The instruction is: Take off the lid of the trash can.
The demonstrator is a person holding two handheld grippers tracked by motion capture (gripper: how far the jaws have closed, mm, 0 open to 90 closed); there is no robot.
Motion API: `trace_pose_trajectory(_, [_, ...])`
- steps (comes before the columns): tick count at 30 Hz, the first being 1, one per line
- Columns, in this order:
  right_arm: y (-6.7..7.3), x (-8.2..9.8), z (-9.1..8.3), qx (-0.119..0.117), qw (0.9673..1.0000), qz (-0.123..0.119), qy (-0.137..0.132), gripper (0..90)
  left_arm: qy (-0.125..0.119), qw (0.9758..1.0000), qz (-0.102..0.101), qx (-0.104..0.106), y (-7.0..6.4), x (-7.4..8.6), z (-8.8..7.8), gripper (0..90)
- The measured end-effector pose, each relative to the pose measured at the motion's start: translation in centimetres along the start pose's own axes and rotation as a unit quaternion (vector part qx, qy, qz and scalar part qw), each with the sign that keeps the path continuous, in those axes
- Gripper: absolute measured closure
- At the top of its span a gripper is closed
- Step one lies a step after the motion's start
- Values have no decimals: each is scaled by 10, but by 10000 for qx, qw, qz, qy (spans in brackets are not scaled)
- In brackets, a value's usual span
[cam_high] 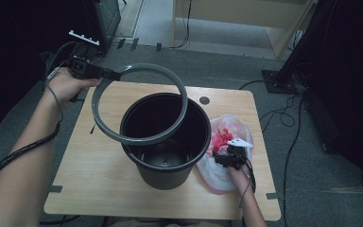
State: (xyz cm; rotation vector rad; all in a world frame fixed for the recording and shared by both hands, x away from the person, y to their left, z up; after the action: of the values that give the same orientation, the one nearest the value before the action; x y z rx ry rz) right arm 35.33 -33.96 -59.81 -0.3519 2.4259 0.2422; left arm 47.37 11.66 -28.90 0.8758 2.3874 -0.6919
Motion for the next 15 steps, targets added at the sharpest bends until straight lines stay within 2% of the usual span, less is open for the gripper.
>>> trace_pose_trajectory(10, [0, 0, 0, 4, 10000, -8, 11, 137, -175, 9997, -172, -5, 17, 8, -14, 764])
trace_pose_trajectory(15, [0, 0, 0, 7, 10000, -6, 8, 138, -164, 9995, -258, -57, 25, 14, -21, 765])
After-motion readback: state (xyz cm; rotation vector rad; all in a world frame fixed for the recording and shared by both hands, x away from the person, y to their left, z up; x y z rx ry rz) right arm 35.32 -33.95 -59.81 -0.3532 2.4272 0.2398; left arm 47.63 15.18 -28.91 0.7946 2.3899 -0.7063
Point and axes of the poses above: each handheld gripper's, and its own axes: z roughly forward along the jaws, x roughly out of its underside, y roughly to its left, the point moved 4 cm from there along z, roughly forward along the jaws, and after that the axes turned 8 degrees about y, right-handed, at the moved point
